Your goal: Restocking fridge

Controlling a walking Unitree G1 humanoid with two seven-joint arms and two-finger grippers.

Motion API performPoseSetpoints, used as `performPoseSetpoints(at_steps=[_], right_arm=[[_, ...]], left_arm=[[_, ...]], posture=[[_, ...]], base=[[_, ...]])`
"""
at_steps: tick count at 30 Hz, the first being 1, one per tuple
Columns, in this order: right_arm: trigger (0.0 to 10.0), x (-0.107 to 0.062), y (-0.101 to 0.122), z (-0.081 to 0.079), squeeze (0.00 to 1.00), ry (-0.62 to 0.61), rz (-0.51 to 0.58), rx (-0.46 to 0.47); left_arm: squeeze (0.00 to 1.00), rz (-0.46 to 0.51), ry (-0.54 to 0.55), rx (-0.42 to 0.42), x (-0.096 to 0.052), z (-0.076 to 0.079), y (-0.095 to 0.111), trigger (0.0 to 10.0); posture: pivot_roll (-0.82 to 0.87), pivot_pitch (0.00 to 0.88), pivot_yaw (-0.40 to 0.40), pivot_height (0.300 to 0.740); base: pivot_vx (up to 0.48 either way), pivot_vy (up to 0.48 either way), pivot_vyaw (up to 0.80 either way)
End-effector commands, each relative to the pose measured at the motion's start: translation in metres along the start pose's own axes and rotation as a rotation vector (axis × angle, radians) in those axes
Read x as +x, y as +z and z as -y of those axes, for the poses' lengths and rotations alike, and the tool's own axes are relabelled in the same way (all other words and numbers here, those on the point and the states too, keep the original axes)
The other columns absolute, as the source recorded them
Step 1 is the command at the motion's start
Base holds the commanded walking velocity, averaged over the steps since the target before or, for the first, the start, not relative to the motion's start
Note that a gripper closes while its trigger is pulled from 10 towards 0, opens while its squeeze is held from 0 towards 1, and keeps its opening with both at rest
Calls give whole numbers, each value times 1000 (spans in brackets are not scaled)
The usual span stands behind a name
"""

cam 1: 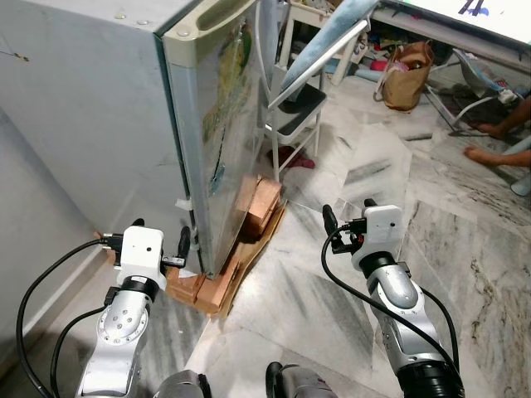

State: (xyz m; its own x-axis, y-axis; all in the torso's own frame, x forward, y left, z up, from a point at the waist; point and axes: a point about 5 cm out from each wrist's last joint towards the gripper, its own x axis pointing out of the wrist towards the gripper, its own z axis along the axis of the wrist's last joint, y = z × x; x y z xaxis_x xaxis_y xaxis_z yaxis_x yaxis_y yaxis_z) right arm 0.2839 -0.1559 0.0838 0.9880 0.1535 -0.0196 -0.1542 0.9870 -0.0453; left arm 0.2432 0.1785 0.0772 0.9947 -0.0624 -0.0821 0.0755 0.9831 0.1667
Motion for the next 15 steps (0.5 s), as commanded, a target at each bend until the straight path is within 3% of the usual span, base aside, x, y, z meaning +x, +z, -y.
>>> performPoseSetpoints(at_steps=[1, 6, 12, 15], right_arm=[[10000, -1, 0, 3, 0, -7, -6, -9], [10000, -1, 2, 1, 0, -12, -1, -6], [10000, -4, -2, 2, 0, -26, -13, -6], [10000, -2, -1, 0, 0, -25, -12, -7]], left_arm=[[0, -3, -16, -3, 0, 3, -1, 10000], [0, -5, -23, 0, 1, 2, -1, 10000], [0, -2, -40, 6, 3, 3, 0, 10000], [0, 6, -41, 7, 5, 2, 2, 10000]], posture=[[71, 120, -95, 740], [66, 122, -84, 740], [68, 122, -74, 740], [67, 125, -71, 740]], base=[[0, 285, -800], [0, 271, -740], [0, 0, -158], [0, 85, -717]])
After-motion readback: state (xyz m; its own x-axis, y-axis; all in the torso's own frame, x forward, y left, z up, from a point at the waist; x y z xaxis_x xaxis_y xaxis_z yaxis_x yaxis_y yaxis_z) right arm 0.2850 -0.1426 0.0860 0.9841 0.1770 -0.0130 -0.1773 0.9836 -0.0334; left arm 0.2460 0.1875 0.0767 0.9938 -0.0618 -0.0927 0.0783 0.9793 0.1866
